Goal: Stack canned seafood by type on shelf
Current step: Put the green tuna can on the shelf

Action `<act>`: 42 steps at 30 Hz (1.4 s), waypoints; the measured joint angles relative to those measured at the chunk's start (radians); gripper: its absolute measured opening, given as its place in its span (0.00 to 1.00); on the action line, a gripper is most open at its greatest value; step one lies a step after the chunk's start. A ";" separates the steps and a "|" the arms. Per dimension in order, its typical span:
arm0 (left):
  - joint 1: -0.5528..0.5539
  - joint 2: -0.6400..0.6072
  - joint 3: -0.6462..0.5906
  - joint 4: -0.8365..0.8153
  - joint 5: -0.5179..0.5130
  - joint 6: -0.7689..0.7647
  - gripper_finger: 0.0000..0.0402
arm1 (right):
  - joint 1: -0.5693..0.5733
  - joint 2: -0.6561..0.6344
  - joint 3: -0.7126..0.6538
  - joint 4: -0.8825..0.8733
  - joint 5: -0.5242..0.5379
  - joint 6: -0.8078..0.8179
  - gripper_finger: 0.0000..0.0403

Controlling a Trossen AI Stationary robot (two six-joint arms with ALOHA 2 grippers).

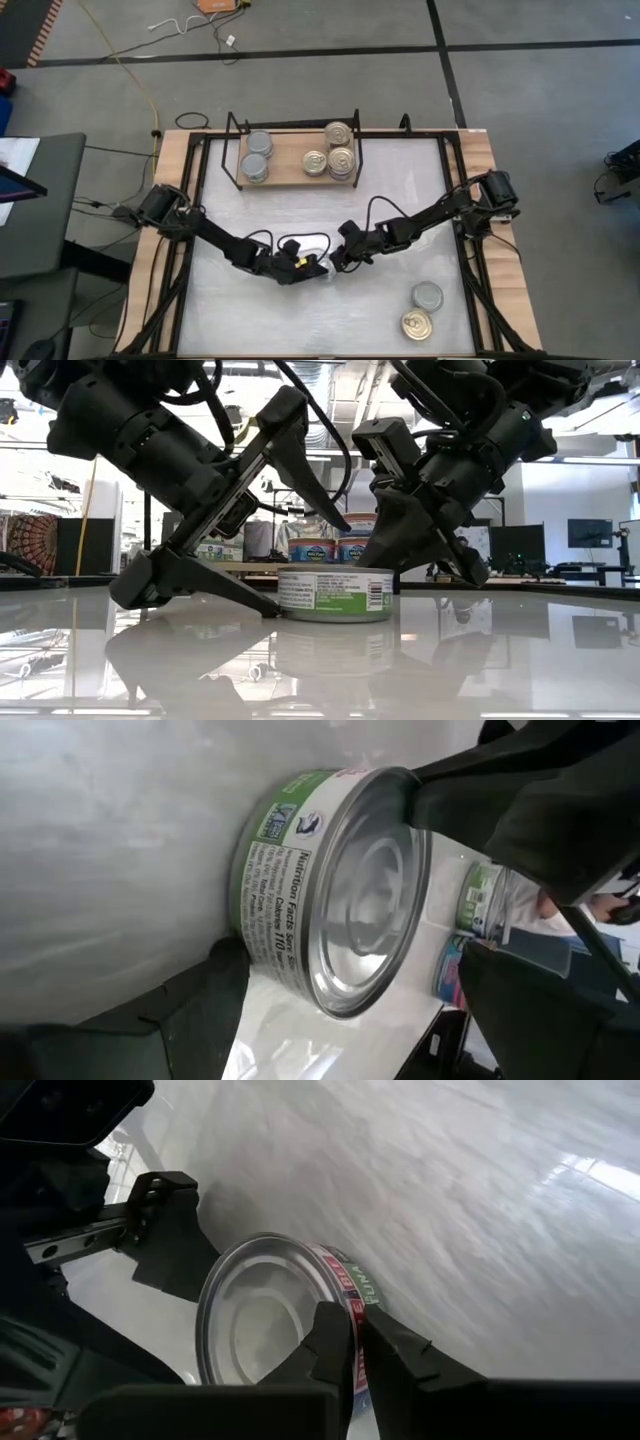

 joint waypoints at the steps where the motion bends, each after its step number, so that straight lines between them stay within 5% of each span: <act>1: 0.000 0.000 0.000 0.000 0.005 0.000 0.87 | 0.000 0.000 0.000 -0.007 0.000 0.006 0.13; 42: 0.003 0.001 0.027 -0.160 0.059 -0.051 0.87 | 0.006 0.001 -0.002 -0.060 -0.003 0.025 0.13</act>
